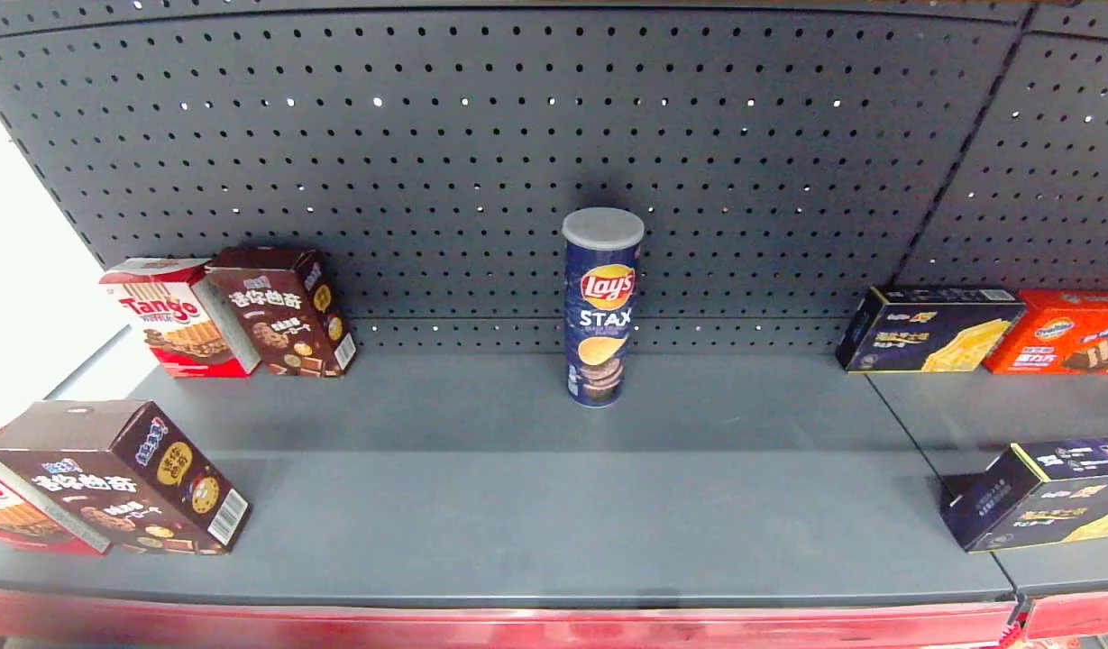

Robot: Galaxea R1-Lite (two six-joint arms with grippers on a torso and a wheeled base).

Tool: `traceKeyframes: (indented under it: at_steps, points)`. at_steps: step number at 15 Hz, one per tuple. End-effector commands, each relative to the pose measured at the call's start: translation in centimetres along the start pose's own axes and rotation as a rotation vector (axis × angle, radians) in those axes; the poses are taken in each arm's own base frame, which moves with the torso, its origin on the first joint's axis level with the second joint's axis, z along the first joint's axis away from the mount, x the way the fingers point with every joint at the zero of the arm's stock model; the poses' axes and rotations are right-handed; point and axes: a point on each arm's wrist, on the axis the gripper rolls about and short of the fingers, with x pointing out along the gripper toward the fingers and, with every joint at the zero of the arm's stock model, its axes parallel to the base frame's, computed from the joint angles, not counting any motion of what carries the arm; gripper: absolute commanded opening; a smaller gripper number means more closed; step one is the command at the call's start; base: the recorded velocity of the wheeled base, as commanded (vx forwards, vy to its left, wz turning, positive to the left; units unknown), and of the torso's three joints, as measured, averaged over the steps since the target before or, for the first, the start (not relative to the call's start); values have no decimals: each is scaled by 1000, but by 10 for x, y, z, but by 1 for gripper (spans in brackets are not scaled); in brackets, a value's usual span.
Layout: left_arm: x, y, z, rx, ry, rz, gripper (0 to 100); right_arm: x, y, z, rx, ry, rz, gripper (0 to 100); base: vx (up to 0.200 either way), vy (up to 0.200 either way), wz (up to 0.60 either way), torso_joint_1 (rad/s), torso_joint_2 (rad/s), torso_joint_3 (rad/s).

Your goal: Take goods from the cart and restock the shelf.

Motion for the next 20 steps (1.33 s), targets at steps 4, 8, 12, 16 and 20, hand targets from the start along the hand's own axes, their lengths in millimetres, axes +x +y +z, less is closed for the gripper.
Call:
traceKeyframes:
  at_steps: [4,8,12,16,20]
  points:
    - [0,0,0,-1,0,1,100,0,0,0,1,1,-1,100,0,0,600,-1,-1,2]
    - [0,0,0,1,0,1,100,0,0,0,1,1,-1,100,0,0,600,4,2,2]
    - [0,0,0,-1,0,1,100,0,0,0,1,1,-2,100,0,0,600,2,2,1]
    - [0,0,0,-1,0,1,100,0,0,0,-1,1,-2,100,0,0,150,1,-1,1]
    - [0,-1,0,5,0,-27,100,0,0,0,-1,1,-1,100,0,0,0,0,0,0]
